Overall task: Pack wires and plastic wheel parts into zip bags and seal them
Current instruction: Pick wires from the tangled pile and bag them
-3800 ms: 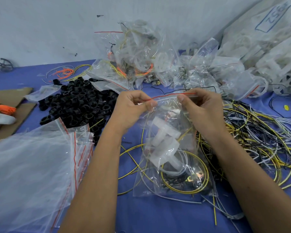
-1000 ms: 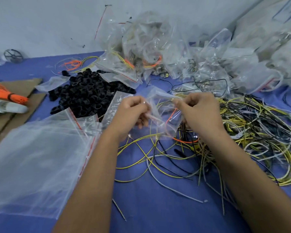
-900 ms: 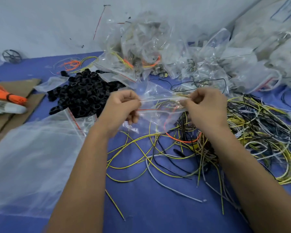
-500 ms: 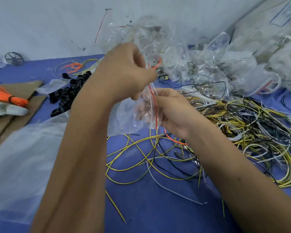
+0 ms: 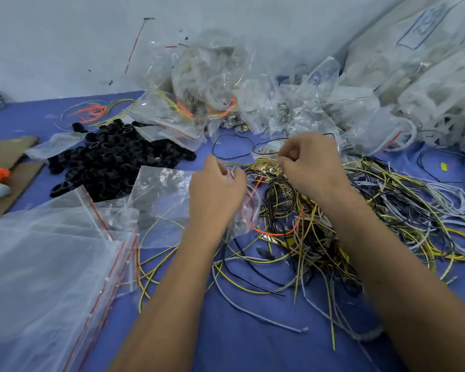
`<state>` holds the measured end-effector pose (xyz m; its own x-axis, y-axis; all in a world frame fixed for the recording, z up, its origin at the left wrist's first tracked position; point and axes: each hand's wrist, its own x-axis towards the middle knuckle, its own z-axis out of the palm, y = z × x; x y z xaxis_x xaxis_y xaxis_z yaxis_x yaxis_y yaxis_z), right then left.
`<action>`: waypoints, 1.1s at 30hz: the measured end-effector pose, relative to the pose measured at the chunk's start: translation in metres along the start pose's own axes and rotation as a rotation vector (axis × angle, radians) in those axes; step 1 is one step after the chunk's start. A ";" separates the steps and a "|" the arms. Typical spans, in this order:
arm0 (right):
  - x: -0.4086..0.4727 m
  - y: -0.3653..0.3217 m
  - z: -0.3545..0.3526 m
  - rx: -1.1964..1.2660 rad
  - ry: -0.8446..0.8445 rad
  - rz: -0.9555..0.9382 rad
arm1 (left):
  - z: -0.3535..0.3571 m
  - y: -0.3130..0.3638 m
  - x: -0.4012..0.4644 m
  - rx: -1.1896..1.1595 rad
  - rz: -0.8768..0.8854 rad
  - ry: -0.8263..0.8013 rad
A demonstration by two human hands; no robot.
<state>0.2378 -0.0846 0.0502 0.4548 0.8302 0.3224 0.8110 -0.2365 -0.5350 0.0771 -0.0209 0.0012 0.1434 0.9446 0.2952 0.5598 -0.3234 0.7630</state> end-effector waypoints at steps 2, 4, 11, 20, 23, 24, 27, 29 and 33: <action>0.008 0.014 -0.010 -0.113 -0.047 0.024 | 0.005 -0.002 -0.005 -0.042 0.040 0.022; 0.014 0.022 -0.013 -0.207 -0.183 0.020 | 0.008 -0.005 -0.009 -0.048 0.087 0.002; 0.022 0.028 -0.010 -0.316 -0.327 -0.050 | 0.009 -0.014 -0.010 -0.180 0.076 -0.077; 0.023 0.034 -0.018 -0.281 -0.129 -0.126 | 0.007 -0.014 -0.010 -0.238 0.032 -0.091; 0.026 0.035 -0.023 -0.264 0.057 -0.184 | 0.006 -0.014 -0.010 -0.241 0.016 -0.098; 0.027 0.036 -0.025 -0.253 0.118 -0.199 | 0.006 -0.015 -0.010 -0.246 0.014 -0.102; 0.029 0.039 -0.030 -0.166 0.261 -0.195 | 0.006 -0.015 -0.010 -0.270 0.014 -0.106; 0.028 0.039 -0.031 -0.021 0.312 -0.144 | 0.005 -0.015 -0.010 -0.292 0.013 -0.103; 0.021 0.037 -0.025 0.321 0.301 0.008 | 0.005 -0.015 -0.009 -0.324 0.009 -0.100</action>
<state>0.2869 -0.0886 0.0566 0.5862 0.6337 0.5048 0.6732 -0.0343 -0.7387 0.0716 -0.0246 -0.0159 0.2357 0.9372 0.2573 0.2722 -0.3178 0.9083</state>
